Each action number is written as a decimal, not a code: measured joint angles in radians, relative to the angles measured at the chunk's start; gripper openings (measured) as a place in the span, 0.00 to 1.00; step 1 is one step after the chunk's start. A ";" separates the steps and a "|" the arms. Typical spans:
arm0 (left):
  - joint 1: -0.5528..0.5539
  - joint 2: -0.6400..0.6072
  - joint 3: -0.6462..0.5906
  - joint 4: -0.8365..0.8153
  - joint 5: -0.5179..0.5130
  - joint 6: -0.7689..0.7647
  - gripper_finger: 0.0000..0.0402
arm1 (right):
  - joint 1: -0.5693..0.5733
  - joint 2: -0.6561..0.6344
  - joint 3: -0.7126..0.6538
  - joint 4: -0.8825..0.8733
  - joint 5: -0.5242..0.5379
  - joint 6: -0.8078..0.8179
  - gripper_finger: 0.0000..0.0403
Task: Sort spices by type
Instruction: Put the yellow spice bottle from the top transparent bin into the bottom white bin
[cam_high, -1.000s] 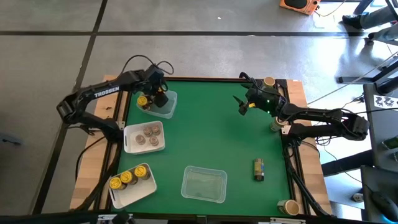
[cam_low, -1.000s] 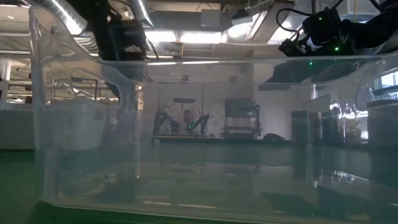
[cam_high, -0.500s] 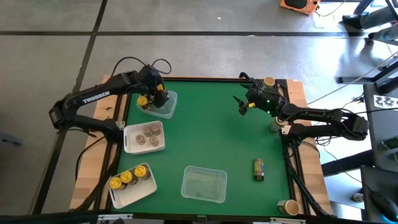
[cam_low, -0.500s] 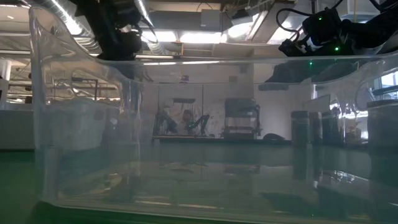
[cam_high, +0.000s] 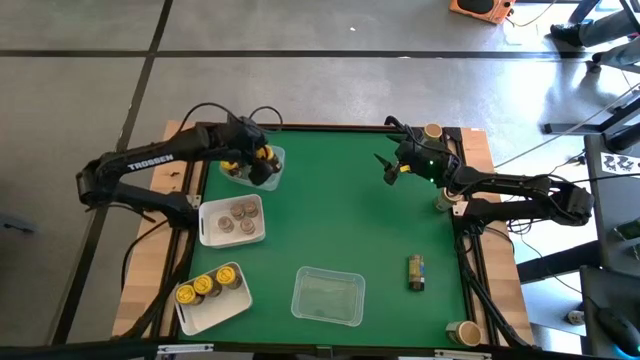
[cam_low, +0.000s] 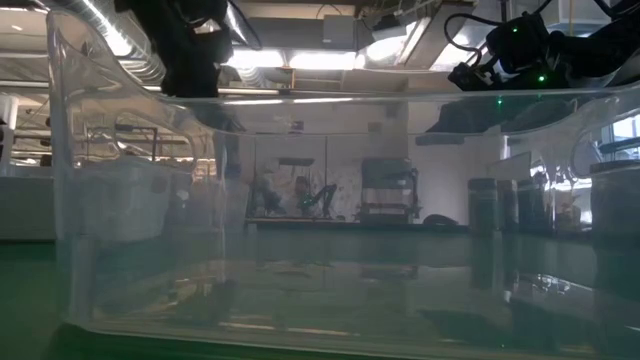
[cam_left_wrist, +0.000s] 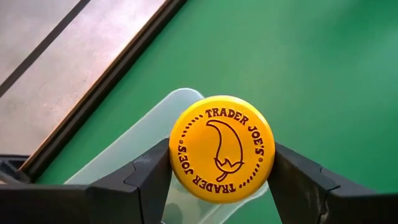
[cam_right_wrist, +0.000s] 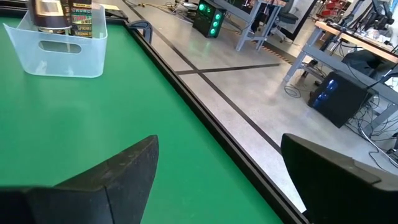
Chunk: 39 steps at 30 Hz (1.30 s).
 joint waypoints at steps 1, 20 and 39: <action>-0.012 0.000 0.000 0.000 0.000 -0.001 0.56 | 0.000 0.000 0.000 0.000 0.000 0.000 0.84; -0.256 -0.091 -0.006 -0.086 -0.075 -0.090 0.55 | 0.000 0.000 0.000 0.008 0.010 -0.014 0.84; -0.446 -0.146 -0.011 -0.148 -0.171 -0.190 0.55 | 0.000 0.000 0.000 0.005 0.011 -0.015 0.84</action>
